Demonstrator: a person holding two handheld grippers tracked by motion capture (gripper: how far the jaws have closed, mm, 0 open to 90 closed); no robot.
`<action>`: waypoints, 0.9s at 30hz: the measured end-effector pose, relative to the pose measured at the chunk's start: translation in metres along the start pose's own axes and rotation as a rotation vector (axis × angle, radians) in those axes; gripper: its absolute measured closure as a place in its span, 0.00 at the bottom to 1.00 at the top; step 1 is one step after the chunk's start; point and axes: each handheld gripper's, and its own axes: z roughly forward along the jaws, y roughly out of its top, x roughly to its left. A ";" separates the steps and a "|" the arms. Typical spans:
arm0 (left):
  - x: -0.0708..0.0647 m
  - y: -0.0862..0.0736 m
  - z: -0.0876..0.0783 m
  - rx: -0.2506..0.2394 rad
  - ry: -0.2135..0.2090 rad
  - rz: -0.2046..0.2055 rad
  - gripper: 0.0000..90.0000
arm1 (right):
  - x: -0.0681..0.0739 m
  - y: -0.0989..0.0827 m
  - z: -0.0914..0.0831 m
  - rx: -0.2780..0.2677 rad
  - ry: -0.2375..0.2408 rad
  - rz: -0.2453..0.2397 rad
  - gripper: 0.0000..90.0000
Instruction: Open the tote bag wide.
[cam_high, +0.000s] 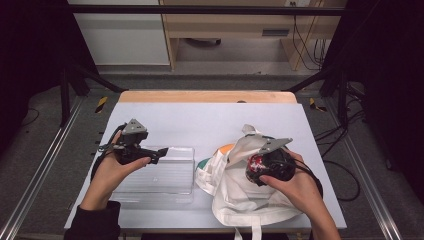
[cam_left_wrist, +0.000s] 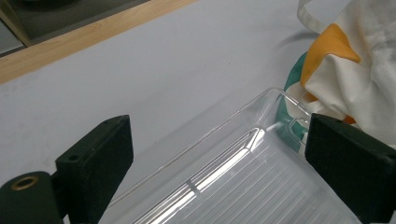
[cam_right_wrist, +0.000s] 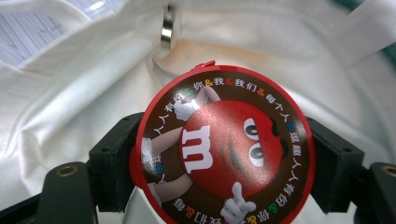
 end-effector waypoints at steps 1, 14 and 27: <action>0.002 -0.001 0.000 0.003 0.006 -0.004 0.09 | 0.000 0.002 -0.004 -0.001 -0.006 -0.008 0.26; 0.015 -0.012 0.007 0.070 -0.004 0.014 0.06 | 0.001 0.036 -0.047 -0.021 -0.057 -0.040 0.26; 0.030 -0.027 -0.001 0.039 -0.016 -0.020 0.07 | 0.025 0.089 -0.039 -0.034 0.009 -0.147 0.26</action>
